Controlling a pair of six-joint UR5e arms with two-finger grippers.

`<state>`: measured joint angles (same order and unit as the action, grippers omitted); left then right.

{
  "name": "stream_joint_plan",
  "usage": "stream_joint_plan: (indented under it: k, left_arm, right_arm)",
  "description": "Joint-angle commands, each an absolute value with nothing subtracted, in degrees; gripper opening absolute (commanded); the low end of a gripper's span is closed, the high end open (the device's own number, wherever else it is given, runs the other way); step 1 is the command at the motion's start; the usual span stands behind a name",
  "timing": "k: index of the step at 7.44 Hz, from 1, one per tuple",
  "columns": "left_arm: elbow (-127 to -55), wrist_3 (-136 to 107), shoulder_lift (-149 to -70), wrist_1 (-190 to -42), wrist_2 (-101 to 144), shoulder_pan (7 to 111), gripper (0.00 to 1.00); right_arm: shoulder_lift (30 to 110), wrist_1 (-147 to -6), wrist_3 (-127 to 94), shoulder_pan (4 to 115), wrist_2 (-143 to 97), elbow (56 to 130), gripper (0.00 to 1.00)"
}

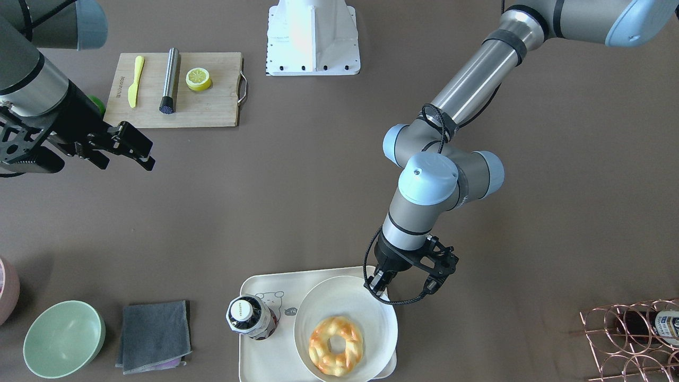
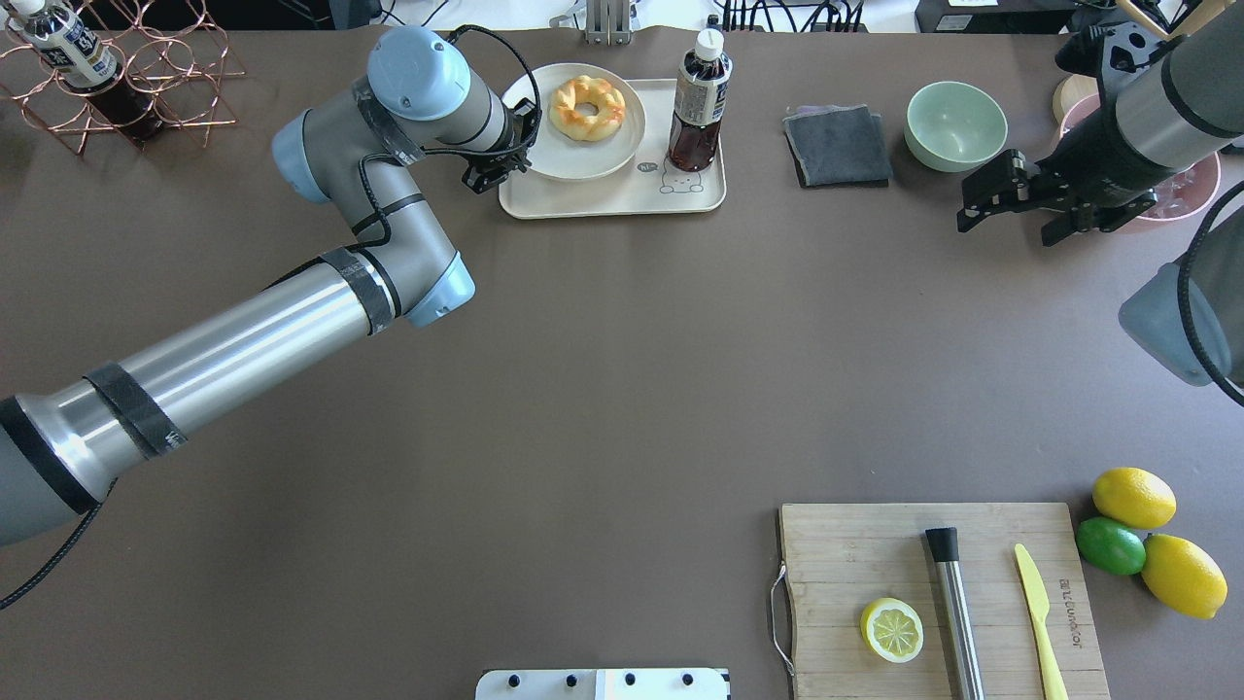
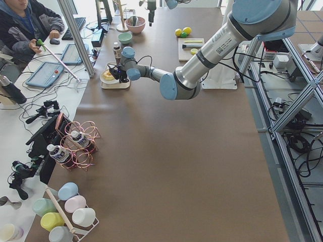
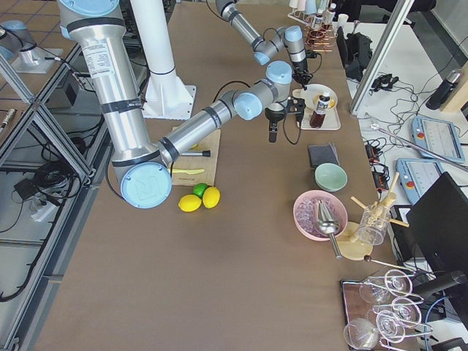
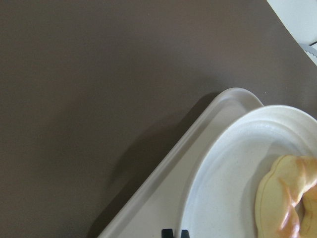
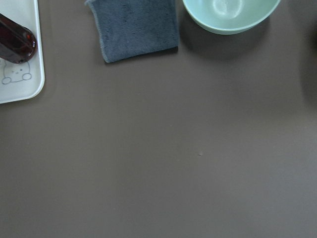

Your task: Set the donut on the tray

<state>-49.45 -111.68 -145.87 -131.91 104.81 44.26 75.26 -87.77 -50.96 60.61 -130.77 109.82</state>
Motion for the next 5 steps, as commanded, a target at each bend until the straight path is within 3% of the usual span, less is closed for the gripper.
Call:
stream_joint_plan:
  k: [1, 2, 3, 4, 5]
  left_arm:
    - [-46.9, -111.9, -146.5, -134.5, 104.3, 43.9, 0.00]
    - [-46.4, -111.8, -146.5, -134.6, 104.2, 43.9, 0.00]
    - [-46.5, -111.2, -146.5, -134.6, 104.6, 43.9, 0.34]
    - [-47.3, -110.2, -146.4, -134.4, 104.6, 43.9, 0.97]
    - [-48.9, -109.3, -145.8, -134.0, 105.0, 44.5, 0.98]
  right_arm:
    - [80.3, -87.6, -40.8, 64.1, -131.1, 109.6, 1.00]
    - [81.7, -87.7, -37.8, 66.0, -131.3, 109.7, 1.00]
    - [81.9, -87.9, -36.9, 66.2, -131.3, 109.6, 1.00]
    - [81.9, -87.8, -36.9, 66.2, -131.3, 109.5, 1.00]
    - [82.2, -87.8, -36.9, 66.3, -131.4, 109.8, 1.00]
